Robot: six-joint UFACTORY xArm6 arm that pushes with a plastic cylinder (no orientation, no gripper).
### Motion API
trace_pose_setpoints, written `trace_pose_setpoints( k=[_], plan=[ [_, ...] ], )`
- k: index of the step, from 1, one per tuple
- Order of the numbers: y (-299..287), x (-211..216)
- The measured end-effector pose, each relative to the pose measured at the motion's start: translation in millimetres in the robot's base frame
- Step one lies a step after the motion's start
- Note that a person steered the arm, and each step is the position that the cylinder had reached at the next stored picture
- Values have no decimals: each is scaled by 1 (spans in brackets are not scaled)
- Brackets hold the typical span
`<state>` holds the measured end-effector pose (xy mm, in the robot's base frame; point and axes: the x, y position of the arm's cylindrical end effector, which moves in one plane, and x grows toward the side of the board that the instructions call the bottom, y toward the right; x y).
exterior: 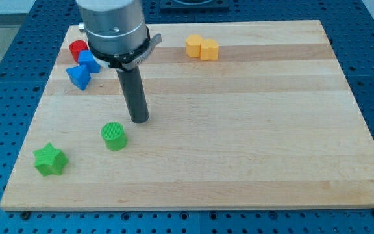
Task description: Move the green circle to the top right of the green star
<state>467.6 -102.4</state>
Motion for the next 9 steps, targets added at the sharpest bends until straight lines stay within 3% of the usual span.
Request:
trace_pose_setpoints(
  k=[6,9],
  plan=[
    [-16,20],
    [-36,50]
  ],
)
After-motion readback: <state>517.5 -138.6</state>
